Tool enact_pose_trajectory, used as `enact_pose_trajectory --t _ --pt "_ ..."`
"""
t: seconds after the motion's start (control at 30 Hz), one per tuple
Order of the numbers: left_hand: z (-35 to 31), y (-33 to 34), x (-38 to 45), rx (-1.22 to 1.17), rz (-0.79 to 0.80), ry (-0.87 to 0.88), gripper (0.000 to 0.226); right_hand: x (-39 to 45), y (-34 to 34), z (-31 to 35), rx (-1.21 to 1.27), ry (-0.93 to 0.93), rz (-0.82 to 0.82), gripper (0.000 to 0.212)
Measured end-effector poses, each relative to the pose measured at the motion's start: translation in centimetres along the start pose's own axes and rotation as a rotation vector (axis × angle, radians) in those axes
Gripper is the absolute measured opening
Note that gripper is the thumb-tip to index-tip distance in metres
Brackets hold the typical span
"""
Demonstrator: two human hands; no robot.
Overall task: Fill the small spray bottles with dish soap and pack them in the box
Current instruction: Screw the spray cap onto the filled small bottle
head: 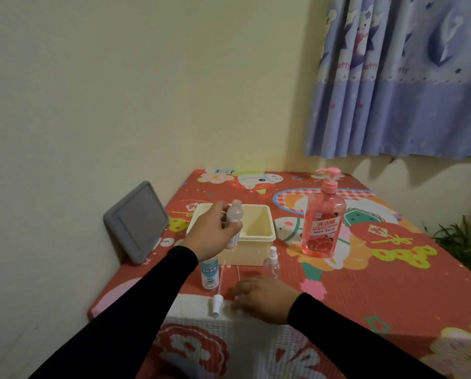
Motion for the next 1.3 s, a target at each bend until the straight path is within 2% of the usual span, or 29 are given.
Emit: enact_pose_trajectory --t 0.23,0.43,0.57,0.67,0.73,0.83,0.97,1.3 --pt "0.3 -0.3 0.4 -0.008 -0.005 0.002 0.030 -1.1 -3.1 0.0 0.061 -0.013 -0.162 0.027" --pt "0.0 -0.5 0.7 -0.022 -0.015 0.012 0.031 -4.5 -8.6 -4.2 0.382 0.259 -0.363 0.029" --pt "-0.2 -0.3 0.8 -0.037 -0.016 0.029 0.030 -7.9 -11.6 -7.7 0.728 0.388 -0.606 0.026" --pt "-0.4 0.1 0.9 -0.053 -0.004 0.043 0.028 -10.2 -14.0 -9.5 0.937 0.348 -0.876 0.014" --pt "-0.5 0.3 0.9 -0.047 0.004 0.050 0.027 -11.5 -15.2 -10.5 1.028 0.323 -1.038 0.016" --pt "-0.7 0.6 1.0 -0.028 0.022 0.064 0.025 -12.6 -16.0 -11.7 1.177 0.318 -1.195 0.022" --pt "-0.7 1.1 1.3 -0.004 0.040 0.070 0.026 -12.8 -16.8 -11.7 1.260 0.289 -1.272 0.017" --pt "-1.1 2.1 1.6 0.010 0.090 0.091 0.023 -12.4 -17.6 -11.5 1.242 0.243 -1.292 0.015"
Point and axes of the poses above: each hand's wrist, its own x-axis towards the middle knuckle, its own y-axis out of the palm, z = x × y, the point moved 9 cm from there along x, towards the middle knuckle, and after that the axes turned 15 degrees about z, right-handed, at the moved point
